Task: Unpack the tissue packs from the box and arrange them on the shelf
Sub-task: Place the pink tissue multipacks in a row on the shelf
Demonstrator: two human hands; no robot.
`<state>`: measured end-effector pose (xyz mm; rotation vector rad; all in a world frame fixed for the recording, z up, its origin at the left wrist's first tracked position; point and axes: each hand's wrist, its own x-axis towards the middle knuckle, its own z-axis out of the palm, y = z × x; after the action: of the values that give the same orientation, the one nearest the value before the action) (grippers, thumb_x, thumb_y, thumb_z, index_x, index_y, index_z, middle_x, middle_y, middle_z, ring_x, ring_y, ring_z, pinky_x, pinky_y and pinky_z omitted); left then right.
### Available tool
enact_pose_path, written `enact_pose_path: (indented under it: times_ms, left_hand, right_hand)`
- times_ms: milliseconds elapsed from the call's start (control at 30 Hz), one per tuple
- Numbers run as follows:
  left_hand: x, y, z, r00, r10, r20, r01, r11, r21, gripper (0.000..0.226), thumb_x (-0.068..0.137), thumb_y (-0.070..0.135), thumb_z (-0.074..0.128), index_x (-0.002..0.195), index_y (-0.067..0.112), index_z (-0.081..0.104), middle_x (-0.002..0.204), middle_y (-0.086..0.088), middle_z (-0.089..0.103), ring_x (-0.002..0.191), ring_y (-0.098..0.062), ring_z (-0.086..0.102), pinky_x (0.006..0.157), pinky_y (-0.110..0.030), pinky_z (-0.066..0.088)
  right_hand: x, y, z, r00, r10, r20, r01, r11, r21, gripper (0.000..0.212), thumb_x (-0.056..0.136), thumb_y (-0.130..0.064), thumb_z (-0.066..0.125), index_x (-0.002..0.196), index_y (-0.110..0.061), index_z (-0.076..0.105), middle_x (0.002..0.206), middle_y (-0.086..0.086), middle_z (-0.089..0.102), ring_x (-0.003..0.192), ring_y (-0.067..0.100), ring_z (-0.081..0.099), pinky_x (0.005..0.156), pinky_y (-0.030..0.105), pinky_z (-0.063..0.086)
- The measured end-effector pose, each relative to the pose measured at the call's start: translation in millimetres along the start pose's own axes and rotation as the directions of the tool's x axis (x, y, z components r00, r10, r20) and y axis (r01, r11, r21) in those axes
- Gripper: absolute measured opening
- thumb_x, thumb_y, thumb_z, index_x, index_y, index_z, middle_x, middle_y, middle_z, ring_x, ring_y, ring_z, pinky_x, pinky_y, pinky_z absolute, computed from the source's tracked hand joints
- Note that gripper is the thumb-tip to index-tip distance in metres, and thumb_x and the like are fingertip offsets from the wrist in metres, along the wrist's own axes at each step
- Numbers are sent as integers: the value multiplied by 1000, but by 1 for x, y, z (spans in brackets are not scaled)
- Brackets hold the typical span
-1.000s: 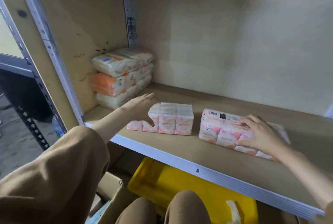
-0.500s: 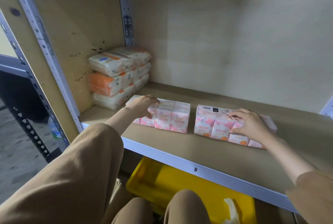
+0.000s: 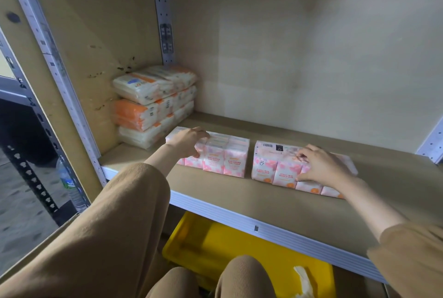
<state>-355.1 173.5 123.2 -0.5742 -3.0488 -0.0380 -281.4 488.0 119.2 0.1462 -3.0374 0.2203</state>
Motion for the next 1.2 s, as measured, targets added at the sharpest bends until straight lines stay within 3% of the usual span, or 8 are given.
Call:
enact_pose_path:
  times_ms: [367, 533, 667, 733, 867, 967, 1133, 1200]
  left_hand:
    - [1, -4, 9, 1000, 6, 3, -6, 1000, -27, 66, 83, 8, 66, 141, 20, 38, 149, -1, 37, 129, -23, 47, 103, -32, 41]
    - [0, -4, 10, 1000, 8, -18, -9, 999, -31, 66, 84, 7, 66, 142, 19, 38, 150, 0, 36, 129, -24, 47, 102, -32, 41]
    - [0, -3, 11, 999, 0, -33, -1, 1000, -31, 65, 84, 7, 65, 142, 20, 37, 151, 0, 35, 129, -24, 46, 103, -31, 41]
    - [0, -3, 11, 999, -2, -35, 0, 999, -36, 66, 84, 7, 65, 142, 19, 36, 151, 0, 34, 130, -23, 46, 103, -30, 40]
    - [0, -2, 10, 1000, -5, -17, 4, 1000, -31, 66, 85, 7, 64, 143, 19, 35, 152, -1, 33, 131, -23, 45, 105, -31, 40]
    - [-2, 0, 10, 1000, -10, -16, 9, 1000, -27, 66, 85, 6, 64, 143, 18, 35, 151, -1, 33, 130, -24, 45, 104, -32, 41]
    - [-3, 2, 8, 1000, -18, -23, 18, 1000, -15, 65, 85, 6, 63, 143, 19, 35, 151, 0, 33, 129, -23, 47, 101, -32, 42]
    - [-4, 4, 8, 1000, -22, -21, 22, 1000, -17, 66, 85, 5, 64, 142, 19, 36, 150, 0, 34, 127, -24, 48, 99, -31, 42]
  right_hand:
    - [30, -70, 14, 956, -279, 89, 291, 939, -182, 60, 83, -15, 62, 137, -15, 36, 144, -1, 36, 132, 18, 36, 101, 33, 39]
    - [36, -62, 9, 954, -278, -114, 275, 961, -40, 22, 80, -5, 59, 102, -6, 62, 113, 11, 62, 104, 29, 59, 82, 35, 45]
    - [31, -33, -44, 812, -25, -583, 264, 907, 328, 25, 73, -6, 72, 98, -1, 69, 101, 17, 72, 90, 23, 69, 79, 29, 48]
    - [27, -13, -65, 723, 184, -666, 271, 812, 518, 29, 72, -7, 74, 100, -3, 69, 97, 5, 69, 75, -15, 62, 73, 7, 45]
    - [15, 23, -51, 580, 518, -629, 226, 640, 734, 33, 73, -10, 74, 102, 1, 64, 90, 4, 60, 56, -28, 49, 60, -4, 39]
    - [-4, 38, -32, 509, 656, -558, 238, 516, 823, 18, 75, -9, 73, 80, -23, 62, 79, -1, 60, 59, -16, 54, 60, 1, 41]
    - [-40, 87, -13, 552, 701, -453, 159, 444, 882, 25, 78, -10, 71, 96, -19, 55, 64, -22, 59, 52, -16, 53, 56, -1, 41]
    - [-56, 103, -1, 578, 715, -394, 50, 451, 891, 24, 79, -9, 70, 98, -14, 56, 59, -13, 63, 56, -6, 53, 50, -3, 38]
